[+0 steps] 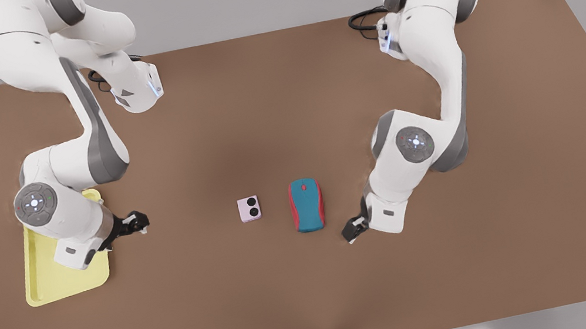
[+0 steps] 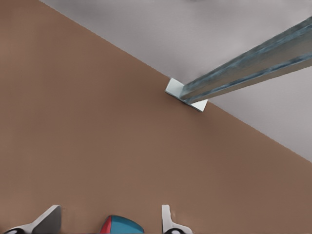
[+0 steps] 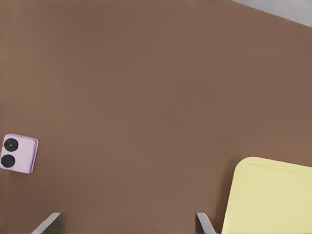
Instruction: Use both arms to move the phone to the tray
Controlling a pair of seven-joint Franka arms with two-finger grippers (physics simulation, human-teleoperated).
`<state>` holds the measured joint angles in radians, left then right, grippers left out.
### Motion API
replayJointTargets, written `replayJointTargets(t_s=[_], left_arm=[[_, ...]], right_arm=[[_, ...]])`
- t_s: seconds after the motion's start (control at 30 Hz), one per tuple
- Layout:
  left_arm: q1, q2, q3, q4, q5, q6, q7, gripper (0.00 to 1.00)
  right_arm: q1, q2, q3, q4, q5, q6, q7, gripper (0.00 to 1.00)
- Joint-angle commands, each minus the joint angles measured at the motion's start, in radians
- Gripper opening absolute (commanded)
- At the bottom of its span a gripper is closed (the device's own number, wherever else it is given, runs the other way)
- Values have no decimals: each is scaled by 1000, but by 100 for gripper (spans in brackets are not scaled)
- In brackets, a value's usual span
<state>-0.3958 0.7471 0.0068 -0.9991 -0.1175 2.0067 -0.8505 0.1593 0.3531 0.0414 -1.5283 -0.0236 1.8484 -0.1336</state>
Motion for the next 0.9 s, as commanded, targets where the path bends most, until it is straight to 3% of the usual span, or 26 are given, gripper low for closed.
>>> replayJointTargets(t_s=[0.0,0.07,0.23,0.4,0.5,0.67,0.73,0.83,0.87], left_arm=[[66,-26,50,-6,-22,-341,603,100],[94,-26,58,-6,-22,-341,619,100],[111,-26,68,-6,-24,-341,620,100],[111,-45,150,-3,-22,-385,614,100],[109,-88,196,-4,-13,-410,662,100],[107,-213,209,-29,-5,-575,769,100],[143,-363,148,-262,8,-444,768,100],[354,-455,-106,-381,148,-411,792,100],[371,-473,-142,-421,182,-384,785,100]], right_arm=[[89,72,2,49,5,45,419,100],[195,135,0,66,11,173,612,100],[351,337,5,221,8,218,1040,100],[361,382,14,151,-90,353,1003,100],[353,374,12,149,-1,347,1005,100],[322,382,15,137,-22,298,1043,100],[304,388,25,135,-25,281,1028,100],[309,412,25,126,-29,305,1031,100],[310,415,26,126,-29,307,1028,100]])
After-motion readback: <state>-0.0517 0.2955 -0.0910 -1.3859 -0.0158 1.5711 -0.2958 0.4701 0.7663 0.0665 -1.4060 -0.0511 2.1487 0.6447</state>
